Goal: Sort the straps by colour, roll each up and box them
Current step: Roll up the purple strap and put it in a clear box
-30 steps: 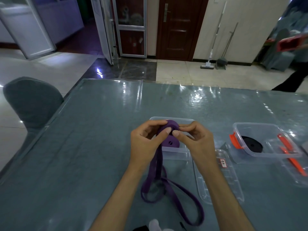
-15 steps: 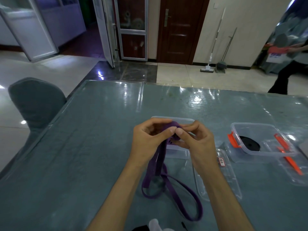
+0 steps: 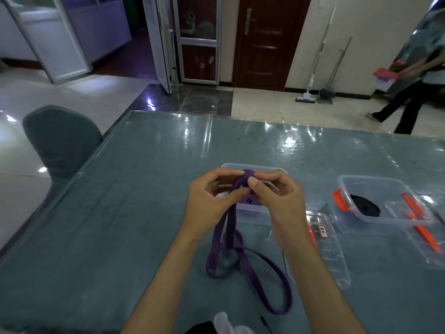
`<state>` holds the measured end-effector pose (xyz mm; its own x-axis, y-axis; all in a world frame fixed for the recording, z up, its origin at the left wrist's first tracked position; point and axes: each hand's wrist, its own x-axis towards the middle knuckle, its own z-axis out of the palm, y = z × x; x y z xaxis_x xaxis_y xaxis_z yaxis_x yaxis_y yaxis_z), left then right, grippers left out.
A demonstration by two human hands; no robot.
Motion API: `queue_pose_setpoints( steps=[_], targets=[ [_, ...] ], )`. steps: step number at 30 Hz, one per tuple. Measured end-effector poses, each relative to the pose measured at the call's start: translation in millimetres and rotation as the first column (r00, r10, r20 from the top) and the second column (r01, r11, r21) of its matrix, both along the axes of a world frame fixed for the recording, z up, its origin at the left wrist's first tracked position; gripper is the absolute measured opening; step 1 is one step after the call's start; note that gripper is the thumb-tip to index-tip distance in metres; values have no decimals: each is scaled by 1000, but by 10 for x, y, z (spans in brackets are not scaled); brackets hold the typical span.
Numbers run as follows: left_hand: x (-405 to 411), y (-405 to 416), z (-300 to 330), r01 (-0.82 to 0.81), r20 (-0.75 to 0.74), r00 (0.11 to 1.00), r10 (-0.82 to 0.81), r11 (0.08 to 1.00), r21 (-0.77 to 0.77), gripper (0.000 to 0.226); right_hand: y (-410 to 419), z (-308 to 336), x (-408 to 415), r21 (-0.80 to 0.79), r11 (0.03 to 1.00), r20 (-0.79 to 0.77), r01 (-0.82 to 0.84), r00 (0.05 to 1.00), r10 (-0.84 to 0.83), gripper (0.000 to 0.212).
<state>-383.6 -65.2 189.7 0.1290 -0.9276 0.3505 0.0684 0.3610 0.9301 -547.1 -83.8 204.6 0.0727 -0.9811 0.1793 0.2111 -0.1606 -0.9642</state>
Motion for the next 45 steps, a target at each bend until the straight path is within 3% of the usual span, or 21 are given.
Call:
queue_pose_setpoints(
  steps=[4,9,11,14,19,21,25,29,32,35,41,45],
  targets=[
    [55,-11,-27,46,-16,999,-46,999,-17,35,-28,42,-42,-61,996,-40,-68,997,66,9],
    [-5,-70,-41,53,-7,999,-53,997,-57,42,-60,39,-38,-132,991,-38,1,999,-6,10],
    [-51,-98,-28,29,-96,995,-33,999,-43,54,-104,45,-7,-123,992,-21,20,1000,-22,12],
    [-81,-157,-13,74,-212,974,-82,996,-46,62,-210,78,-70,-216,976,-136,-26,991,-4,14],
    [-82,-252,-7,2,-132,991,-9,999,-52,45,-346,97,-341,-205,956,-265,-210,952,152,30],
    [-102,-288,-35,-20,-112,994,12,997,-74,31,-393,57,-340,-219,955,-280,-201,950,136,29],
    [-82,-378,-44,14,-91,996,-24,993,-117,27,-414,9,-233,-230,971,-132,-70,990,41,26],
    [3,-435,-11,53,-86,994,-61,994,-92,28,-402,-36,-111,-190,981,-41,-48,998,41,25],
    [34,-443,-13,7,-20,1000,-9,995,-98,24,-436,-23,-124,-146,988,-72,-50,997,40,28],
    [-14,-415,-50,-37,-44,998,33,993,-109,23,-486,19,-181,-125,990,-129,-60,991,44,23],
    [24,-473,-15,32,-76,996,-38,997,-77,32,-470,51,-109,-156,988,15,-12,1000,15,21],
    [48,-468,96,-14,-51,999,7,991,-131,24,-473,89,-123,-99,994,-33,-55,998,51,28]
  ],
)
